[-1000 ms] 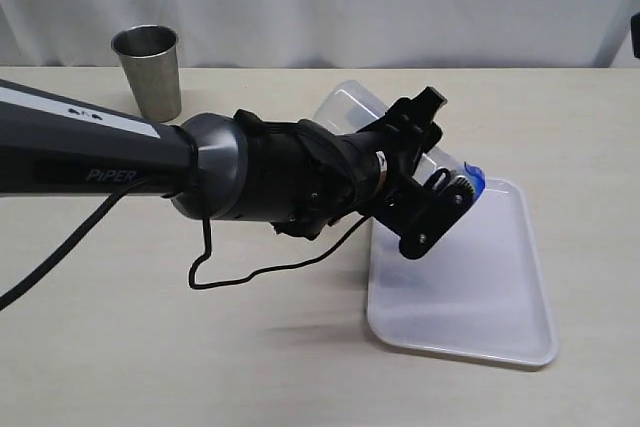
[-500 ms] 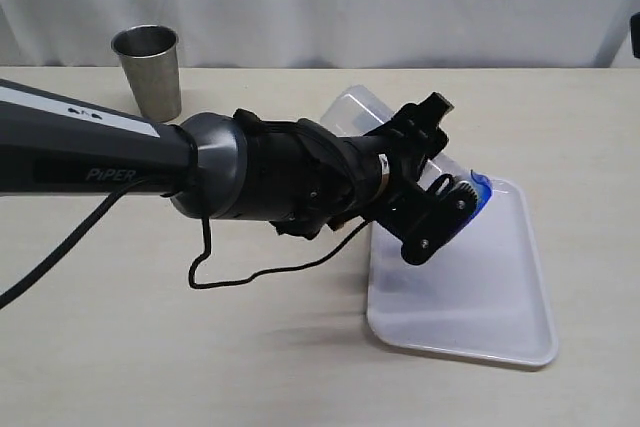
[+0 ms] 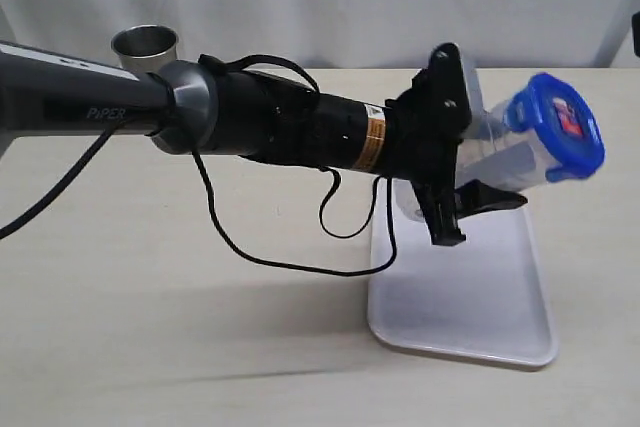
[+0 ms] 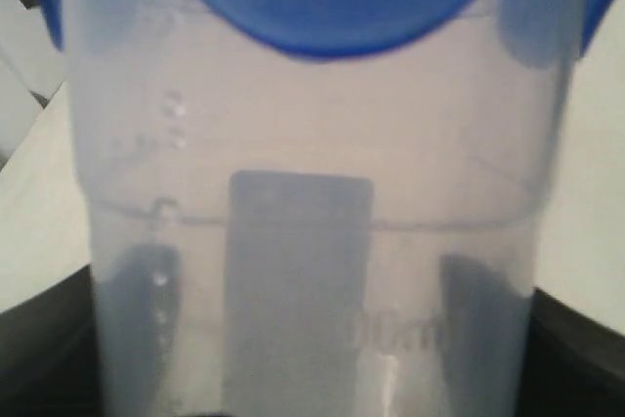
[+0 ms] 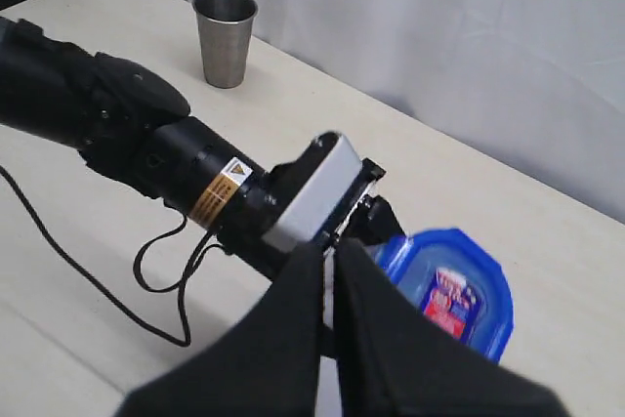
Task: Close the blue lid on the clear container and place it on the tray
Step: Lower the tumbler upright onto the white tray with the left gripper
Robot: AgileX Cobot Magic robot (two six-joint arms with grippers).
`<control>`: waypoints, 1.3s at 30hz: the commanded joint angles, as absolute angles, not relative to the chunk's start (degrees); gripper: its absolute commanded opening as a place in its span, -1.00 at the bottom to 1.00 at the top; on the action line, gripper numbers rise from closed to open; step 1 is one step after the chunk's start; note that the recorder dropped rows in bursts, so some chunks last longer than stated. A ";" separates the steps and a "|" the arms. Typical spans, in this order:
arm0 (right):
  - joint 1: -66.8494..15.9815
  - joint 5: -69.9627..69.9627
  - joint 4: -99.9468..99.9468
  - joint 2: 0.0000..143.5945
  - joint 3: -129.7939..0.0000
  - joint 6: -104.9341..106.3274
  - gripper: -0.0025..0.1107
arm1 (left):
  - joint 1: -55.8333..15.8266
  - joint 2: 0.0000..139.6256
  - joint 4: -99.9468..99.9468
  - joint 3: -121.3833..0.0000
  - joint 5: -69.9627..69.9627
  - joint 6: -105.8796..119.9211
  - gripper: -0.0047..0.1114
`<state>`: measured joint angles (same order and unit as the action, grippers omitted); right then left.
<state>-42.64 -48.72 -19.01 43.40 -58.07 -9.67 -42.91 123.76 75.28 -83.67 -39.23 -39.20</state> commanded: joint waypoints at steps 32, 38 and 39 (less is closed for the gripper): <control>-42.49 -46.36 -19.39 43.13 -55.68 -10.72 -0.88 | -39.98 150.28 52.90 -94.70 -64.85 -37.70 -0.92; -42.49 -46.36 -19.39 43.13 -55.68 -10.72 -0.88 | -39.98 150.28 52.72 -94.75 -63.72 -37.46 -0.92; -42.49 -46.36 -19.39 43.13 -55.68 -10.72 -0.88 | -39.98 150.28 52.84 -94.75 -63.72 -37.46 -0.91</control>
